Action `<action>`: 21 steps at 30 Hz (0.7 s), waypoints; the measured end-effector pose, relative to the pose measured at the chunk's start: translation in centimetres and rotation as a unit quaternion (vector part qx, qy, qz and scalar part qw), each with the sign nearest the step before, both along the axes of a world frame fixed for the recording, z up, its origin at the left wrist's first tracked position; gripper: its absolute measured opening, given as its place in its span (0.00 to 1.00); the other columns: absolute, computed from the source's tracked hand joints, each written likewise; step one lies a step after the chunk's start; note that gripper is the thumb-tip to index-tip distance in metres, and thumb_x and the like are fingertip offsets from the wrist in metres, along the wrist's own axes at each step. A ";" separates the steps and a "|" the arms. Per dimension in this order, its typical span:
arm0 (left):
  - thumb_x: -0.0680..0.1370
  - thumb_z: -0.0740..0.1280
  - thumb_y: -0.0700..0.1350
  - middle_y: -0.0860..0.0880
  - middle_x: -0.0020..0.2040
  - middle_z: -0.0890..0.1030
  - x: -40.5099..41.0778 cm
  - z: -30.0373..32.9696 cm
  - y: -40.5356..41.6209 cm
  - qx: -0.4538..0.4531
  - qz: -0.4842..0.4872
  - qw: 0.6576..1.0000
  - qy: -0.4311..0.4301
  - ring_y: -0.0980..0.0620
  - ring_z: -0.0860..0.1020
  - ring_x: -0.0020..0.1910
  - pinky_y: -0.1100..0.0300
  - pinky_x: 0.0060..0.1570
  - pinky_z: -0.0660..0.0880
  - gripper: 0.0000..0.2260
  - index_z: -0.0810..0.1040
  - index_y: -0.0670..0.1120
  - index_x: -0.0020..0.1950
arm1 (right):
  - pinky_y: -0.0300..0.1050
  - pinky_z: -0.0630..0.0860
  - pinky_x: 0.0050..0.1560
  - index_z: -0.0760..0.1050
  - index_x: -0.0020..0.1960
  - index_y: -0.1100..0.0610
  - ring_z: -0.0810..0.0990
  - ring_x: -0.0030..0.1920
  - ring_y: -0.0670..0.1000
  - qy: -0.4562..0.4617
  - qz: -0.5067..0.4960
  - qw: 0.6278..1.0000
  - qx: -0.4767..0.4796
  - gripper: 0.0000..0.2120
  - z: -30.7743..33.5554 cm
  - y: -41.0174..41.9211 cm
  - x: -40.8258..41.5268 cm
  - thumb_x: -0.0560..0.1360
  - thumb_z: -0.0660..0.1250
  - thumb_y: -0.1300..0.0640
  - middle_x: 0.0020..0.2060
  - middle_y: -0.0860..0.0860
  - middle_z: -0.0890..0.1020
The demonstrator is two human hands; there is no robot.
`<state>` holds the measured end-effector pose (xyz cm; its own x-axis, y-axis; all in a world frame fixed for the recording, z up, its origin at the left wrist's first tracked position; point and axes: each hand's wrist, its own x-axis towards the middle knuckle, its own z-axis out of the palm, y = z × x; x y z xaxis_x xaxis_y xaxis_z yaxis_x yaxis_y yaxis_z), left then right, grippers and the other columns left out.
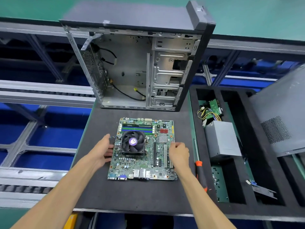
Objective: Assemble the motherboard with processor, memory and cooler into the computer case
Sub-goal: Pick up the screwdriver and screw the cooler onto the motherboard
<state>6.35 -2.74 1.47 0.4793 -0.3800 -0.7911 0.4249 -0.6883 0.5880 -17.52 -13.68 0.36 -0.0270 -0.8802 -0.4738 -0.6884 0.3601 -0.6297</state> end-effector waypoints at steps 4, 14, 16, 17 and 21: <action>0.75 0.61 0.69 0.43 0.43 0.81 -0.2 -0.1 0.0 -0.007 -0.030 1.000 0.005 0.46 0.76 0.44 0.52 0.44 0.72 0.30 0.78 0.41 0.47 | 0.51 0.63 0.65 0.69 0.66 0.63 0.65 0.69 0.63 -0.017 -0.053 0.998 -0.013 0.15 -0.1 1.1 0.9 0.84 0.58 0.55 0.67 0.65 0.70; 0.63 0.73 0.68 0.46 0.35 0.83 -1.2 3.3 1.1 -0.093 -0.161 0.982 0.017 0.50 0.78 0.35 0.54 0.42 0.75 0.30 0.81 0.42 0.46 | 0.54 0.70 0.65 0.71 0.59 0.57 0.72 0.63 0.60 -0.047 -0.113 0.990 -0.063 0.09 3.1 1.3 -1.2 0.81 0.61 0.56 0.60 0.60 0.76; 0.66 0.72 0.66 0.45 0.35 0.82 -2.6 4.4 0.4 -0.106 -0.169 0.980 0.012 0.49 0.78 0.36 0.53 0.41 0.76 0.29 0.80 0.40 0.47 | 0.51 0.73 0.56 0.71 0.55 0.57 0.74 0.54 0.58 -0.055 -0.115 0.989 -0.079 0.06 4.0 1.0 -3.2 0.79 0.61 0.56 0.52 0.58 0.76; 0.67 0.72 0.66 0.45 0.35 0.82 -3.6 5.1 0.0 -0.113 -0.179 0.977 0.014 0.49 0.78 0.36 0.53 0.42 0.77 0.28 0.80 0.40 0.47 | 0.49 0.70 0.51 0.70 0.53 0.57 0.70 0.50 0.56 -0.060 -0.114 0.988 -0.088 0.05 4.4 0.8 -4.4 0.79 0.60 0.56 0.49 0.57 0.74; 0.68 0.71 0.66 0.45 0.35 0.83 -8.4 6.9 -1.2 -0.142 -0.244 0.958 0.040 0.50 0.80 0.35 0.53 0.44 0.78 0.30 0.81 0.38 0.47 | 0.46 0.61 0.42 0.69 0.44 0.53 0.63 0.44 0.51 -0.056 -0.124 0.984 -0.114 0.04 6.1 0.6 -10.6 0.78 0.59 0.56 0.46 0.54 0.67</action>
<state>-2.03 -3.97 8.35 0.1316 -0.7485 -0.6499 0.1441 -0.6342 0.7596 -28.10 -13.04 6.42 -0.2135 -0.9369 -0.2769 -0.5182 0.3489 -0.7808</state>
